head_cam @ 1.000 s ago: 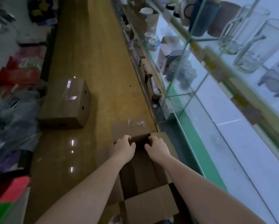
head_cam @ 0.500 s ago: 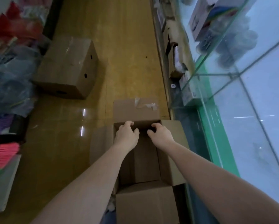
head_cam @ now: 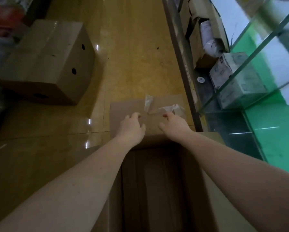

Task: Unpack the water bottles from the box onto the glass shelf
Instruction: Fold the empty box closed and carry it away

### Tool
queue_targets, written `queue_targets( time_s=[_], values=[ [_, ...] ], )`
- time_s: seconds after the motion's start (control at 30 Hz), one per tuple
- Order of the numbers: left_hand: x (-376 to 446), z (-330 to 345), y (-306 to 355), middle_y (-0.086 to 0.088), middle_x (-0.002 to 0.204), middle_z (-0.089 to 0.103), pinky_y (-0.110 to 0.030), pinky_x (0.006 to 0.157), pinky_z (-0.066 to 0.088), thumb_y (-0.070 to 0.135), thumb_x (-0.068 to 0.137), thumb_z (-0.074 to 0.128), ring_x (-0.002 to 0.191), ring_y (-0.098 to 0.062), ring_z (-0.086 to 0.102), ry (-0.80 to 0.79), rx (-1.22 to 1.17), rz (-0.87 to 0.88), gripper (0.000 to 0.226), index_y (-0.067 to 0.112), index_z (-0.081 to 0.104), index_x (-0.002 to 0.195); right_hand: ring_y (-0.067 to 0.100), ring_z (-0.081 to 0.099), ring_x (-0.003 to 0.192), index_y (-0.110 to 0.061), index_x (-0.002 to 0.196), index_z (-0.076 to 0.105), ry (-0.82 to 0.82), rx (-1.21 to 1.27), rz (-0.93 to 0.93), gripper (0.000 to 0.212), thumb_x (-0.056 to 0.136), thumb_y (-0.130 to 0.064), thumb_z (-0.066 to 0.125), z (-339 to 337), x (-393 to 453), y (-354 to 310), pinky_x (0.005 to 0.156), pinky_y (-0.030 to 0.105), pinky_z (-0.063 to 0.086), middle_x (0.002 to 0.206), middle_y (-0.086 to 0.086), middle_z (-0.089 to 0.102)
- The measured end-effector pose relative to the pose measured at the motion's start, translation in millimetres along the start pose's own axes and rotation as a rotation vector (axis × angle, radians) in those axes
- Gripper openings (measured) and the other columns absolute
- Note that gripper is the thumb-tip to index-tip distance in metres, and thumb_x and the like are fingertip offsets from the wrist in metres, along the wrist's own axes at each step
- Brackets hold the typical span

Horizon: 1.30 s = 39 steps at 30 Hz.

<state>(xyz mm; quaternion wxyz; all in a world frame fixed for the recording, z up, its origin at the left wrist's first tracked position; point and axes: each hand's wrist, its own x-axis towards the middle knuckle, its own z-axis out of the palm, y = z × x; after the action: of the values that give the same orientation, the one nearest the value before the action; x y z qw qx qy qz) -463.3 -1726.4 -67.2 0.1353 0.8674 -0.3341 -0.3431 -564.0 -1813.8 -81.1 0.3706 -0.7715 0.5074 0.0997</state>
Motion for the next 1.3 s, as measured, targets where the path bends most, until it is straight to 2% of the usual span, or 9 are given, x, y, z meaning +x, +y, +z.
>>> queue_targets(
  time_s=[0.2, 0.43, 0.5, 0.57, 0.67, 0.87, 1.07, 1.13, 1.3],
  values=[
    [53, 23, -10, -0.007, 0.147, 0.032, -0.040, 0.107, 0.034, 0.025, 0.097, 0.046, 0.132, -0.028, 0.036, 0.054, 0.101, 0.101, 0.052, 0.019, 0.029, 0.145, 0.029, 0.042, 0.129, -0.013, 0.144, 0.032, 0.106, -0.265, -0.216, 0.055, 0.094, -0.027, 0.050, 5, 83, -9, 0.105, 0.043, 0.039, 0.142, 0.012, 0.042],
    [91, 28, -14, -0.004, 0.158, 0.009, -0.044, 0.116, 0.016, 0.015, 0.095, 0.042, 0.145, -0.029, 0.008, 0.145, 0.260, 0.205, 0.064, 0.022, 0.010, 0.151, 0.027, 0.005, 0.147, -0.012, 0.151, 0.010, -0.036, -0.530, -0.278, 0.060, 0.099, -0.026, 0.036, 17, 132, -27, 0.117, 0.048, 0.015, 0.157, 0.008, 0.016],
    [99, 24, -12, -0.005, 0.159, 0.009, -0.045, 0.118, 0.014, 0.010, 0.094, 0.042, 0.145, -0.030, 0.008, 0.157, 0.282, 0.212, 0.068, 0.023, 0.008, 0.151, 0.028, 0.013, 0.145, -0.012, 0.150, 0.015, -0.066, -0.536, -0.229, 0.057, 0.099, -0.029, 0.034, 12, 138, -27, 0.116, 0.048, 0.015, 0.155, 0.010, 0.023],
    [105, 21, -9, -0.005, 0.158, 0.011, -0.045, 0.118, 0.015, 0.008, 0.093, 0.041, 0.144, -0.031, 0.010, 0.172, 0.309, 0.230, 0.067, 0.021, 0.010, 0.151, 0.031, 0.035, 0.134, -0.011, 0.142, 0.035, -0.054, -0.573, -0.225, 0.046, 0.100, -0.029, 0.033, 7, 139, -28, 0.112, 0.047, 0.025, 0.144, 0.014, 0.041],
    [106, 15, -3, -0.005, 0.157, 0.014, -0.045, 0.118, 0.013, 0.010, 0.093, 0.044, 0.144, -0.030, 0.011, 0.174, 0.351, 0.231, 0.067, 0.020, 0.011, 0.151, 0.032, 0.050, 0.116, -0.012, 0.125, 0.054, 0.061, -0.591, -0.283, 0.036, 0.100, -0.026, 0.034, 0, 127, -30, 0.099, 0.043, 0.035, 0.125, 0.013, 0.056],
    [54, 10, 13, -0.010, 0.147, 0.032, -0.044, 0.119, 0.012, 0.018, 0.091, 0.047, 0.138, -0.029, 0.024, 0.282, 0.373, 0.259, 0.061, 0.015, 0.022, 0.146, 0.027, 0.056, 0.099, -0.015, 0.113, 0.060, 0.210, -0.596, -0.339, 0.028, 0.098, -0.019, 0.037, -24, 75, -34, 0.078, 0.036, 0.033, 0.104, 0.007, 0.062],
    [-22, 12, 20, -0.003, 0.132, 0.044, -0.041, 0.114, 0.022, 0.034, 0.095, 0.039, 0.124, -0.024, 0.037, 0.259, 0.356, 0.293, 0.043, 0.021, 0.037, 0.136, 0.016, 0.046, 0.074, -0.015, 0.101, 0.058, 0.077, -0.660, -0.339, 0.023, 0.098, -0.025, 0.037, -31, -16, -25, 0.079, 0.034, 0.036, 0.077, -0.001, 0.048],
    [-46, 22, 19, 0.000, 0.128, 0.049, -0.040, 0.114, 0.022, 0.033, 0.097, 0.035, 0.121, -0.022, 0.041, 0.176, 0.345, 0.279, 0.036, 0.023, 0.042, 0.131, 0.017, 0.050, 0.080, -0.016, 0.101, 0.057, -0.030, -0.691, -0.321, 0.019, 0.097, -0.026, 0.041, -25, -46, -16, 0.086, 0.035, 0.038, 0.080, -0.001, 0.051],
    [-92, 63, -2, 0.000, 0.144, 0.040, -0.044, 0.118, 0.012, 0.025, 0.098, 0.039, 0.134, -0.021, 0.036, -0.117, 0.364, 0.189, 0.043, 0.024, 0.032, 0.140, 0.024, 0.053, 0.112, -0.015, 0.120, 0.052, -0.245, -0.726, -0.234, 0.027, 0.096, -0.019, 0.042, 22, -84, 28, 0.096, 0.036, 0.037, 0.120, 0.006, 0.058]
  ],
)
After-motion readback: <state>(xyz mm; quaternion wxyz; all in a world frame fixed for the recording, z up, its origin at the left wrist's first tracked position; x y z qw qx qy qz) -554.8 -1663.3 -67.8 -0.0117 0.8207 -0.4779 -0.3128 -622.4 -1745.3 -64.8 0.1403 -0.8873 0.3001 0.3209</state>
